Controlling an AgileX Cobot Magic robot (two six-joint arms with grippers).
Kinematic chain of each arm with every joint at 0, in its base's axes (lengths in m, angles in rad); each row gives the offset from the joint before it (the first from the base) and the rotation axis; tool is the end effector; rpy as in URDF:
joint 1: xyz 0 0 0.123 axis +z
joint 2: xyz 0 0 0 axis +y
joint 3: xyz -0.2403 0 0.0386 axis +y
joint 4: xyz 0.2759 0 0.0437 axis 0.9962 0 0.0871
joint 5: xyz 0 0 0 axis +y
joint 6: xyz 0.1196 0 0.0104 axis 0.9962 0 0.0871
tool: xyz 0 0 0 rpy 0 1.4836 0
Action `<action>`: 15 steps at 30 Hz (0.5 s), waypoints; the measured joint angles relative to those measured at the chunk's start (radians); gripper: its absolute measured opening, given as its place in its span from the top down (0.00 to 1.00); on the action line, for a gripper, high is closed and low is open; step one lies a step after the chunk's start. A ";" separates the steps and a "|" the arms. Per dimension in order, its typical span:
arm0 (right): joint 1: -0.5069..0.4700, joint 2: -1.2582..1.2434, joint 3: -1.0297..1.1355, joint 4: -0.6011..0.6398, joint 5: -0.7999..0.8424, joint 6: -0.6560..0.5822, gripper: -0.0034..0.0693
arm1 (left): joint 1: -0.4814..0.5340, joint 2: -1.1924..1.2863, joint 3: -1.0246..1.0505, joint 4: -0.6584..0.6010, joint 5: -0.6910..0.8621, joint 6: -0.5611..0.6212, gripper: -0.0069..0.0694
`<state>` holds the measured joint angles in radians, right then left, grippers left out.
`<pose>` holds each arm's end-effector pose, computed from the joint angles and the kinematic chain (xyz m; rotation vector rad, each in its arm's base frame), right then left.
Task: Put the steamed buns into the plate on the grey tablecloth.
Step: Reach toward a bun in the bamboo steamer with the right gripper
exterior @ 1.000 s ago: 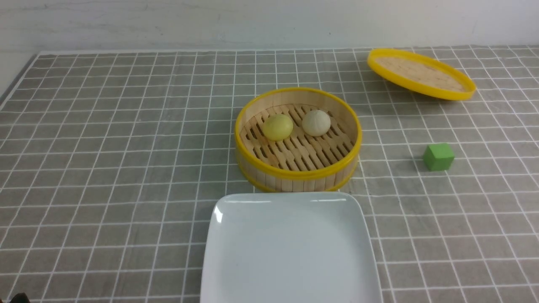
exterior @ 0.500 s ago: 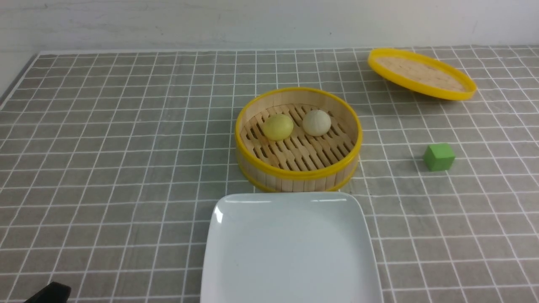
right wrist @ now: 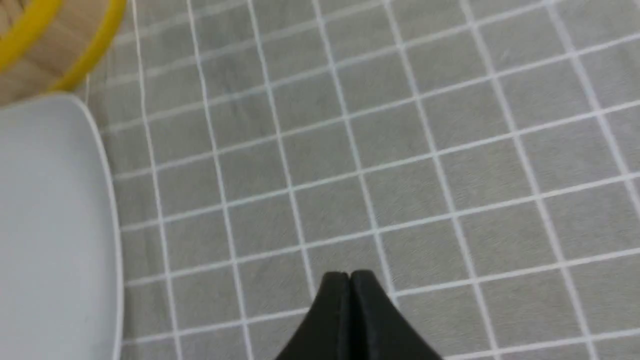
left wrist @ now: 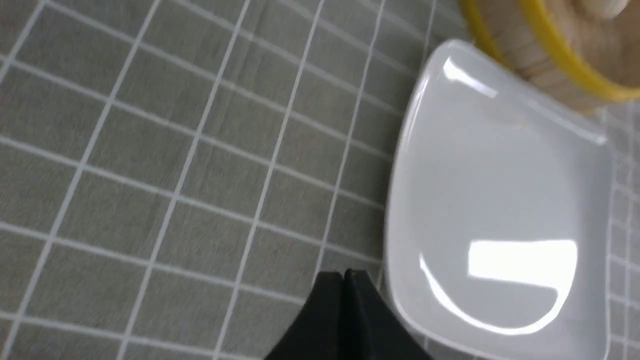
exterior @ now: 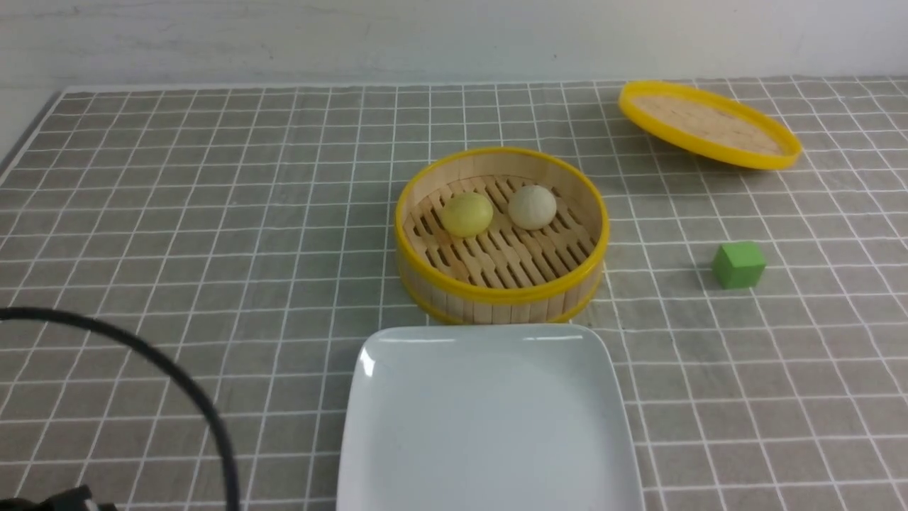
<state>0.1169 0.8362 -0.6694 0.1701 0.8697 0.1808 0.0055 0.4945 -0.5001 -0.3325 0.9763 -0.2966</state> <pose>0.2136 0.0407 0.2282 0.1671 2.5272 0.3279 0.1583 -0.0316 0.2289 -0.4774 2.4137 -0.5475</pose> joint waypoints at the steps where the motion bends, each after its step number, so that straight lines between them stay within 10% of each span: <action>1: 0.000 0.050 -0.023 0.052 -0.002 -0.067 0.97 | 0.000 0.036 -0.014 0.000 0.016 0.021 0.91; 7: 0.006 0.381 -0.239 0.395 -0.036 -0.431 0.88 | 0.000 0.219 -0.054 0.007 0.014 0.086 0.91; 15: 0.115 0.801 -0.623 0.468 -0.052 -0.627 0.59 | 0.000 0.295 -0.058 0.008 -0.025 0.093 0.88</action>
<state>0.2319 1.6372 -1.2924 0.6382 0.8177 -0.4458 0.0055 0.7899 -0.5583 -0.3245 0.9517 -0.2038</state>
